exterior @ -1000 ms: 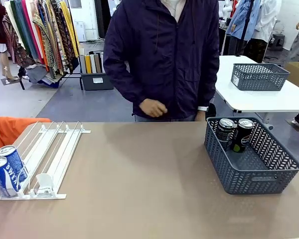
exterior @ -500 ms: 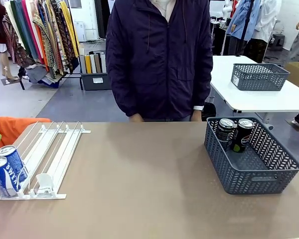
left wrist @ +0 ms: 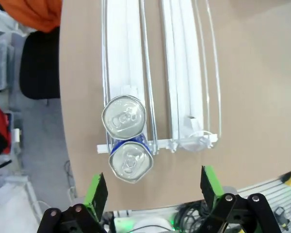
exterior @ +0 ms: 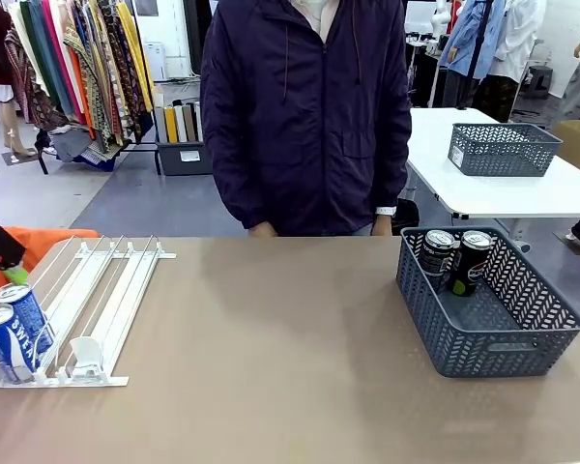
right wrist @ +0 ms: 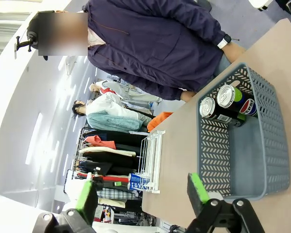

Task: Retrieve and store the cans from the dispenser.
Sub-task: Pick up one can from the Automatic Can Dispenser and place it in the middle of the table.

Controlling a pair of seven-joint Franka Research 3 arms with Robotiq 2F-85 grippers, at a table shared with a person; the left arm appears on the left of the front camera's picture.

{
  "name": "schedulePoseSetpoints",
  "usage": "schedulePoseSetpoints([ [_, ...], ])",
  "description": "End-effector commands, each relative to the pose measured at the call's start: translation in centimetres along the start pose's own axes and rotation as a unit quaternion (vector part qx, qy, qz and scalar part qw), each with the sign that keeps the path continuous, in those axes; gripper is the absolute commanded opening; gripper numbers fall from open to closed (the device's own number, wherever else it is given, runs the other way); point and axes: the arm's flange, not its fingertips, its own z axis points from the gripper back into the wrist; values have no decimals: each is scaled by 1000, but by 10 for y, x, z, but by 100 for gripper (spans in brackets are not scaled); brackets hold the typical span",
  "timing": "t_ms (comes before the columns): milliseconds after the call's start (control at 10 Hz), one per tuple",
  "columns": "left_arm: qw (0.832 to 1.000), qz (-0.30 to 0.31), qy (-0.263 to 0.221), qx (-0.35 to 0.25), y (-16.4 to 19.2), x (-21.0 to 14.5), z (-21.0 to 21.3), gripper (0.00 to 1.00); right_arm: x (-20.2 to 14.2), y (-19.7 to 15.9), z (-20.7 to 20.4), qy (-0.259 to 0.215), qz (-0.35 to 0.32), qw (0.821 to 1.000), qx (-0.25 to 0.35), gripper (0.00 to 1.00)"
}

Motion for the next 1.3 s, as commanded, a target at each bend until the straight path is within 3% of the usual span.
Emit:
schedulePoseSetpoints([
  [0,999,10,12,36,2,-25,-30,100,2,1,-1,-5,11,1000,10,100],
  [200,998,20,34,54,7,-27,-45,100,2,1,-1,-5,11,1000,10,100],
  [700,995,1,105,3,20,-36,-87,100,2,1,-1,-5,11,1000,10,100],
  [1200,991,-4,134,19,18,-35,-109,100,2,1,-1,-5,11,1000,10,100],
])
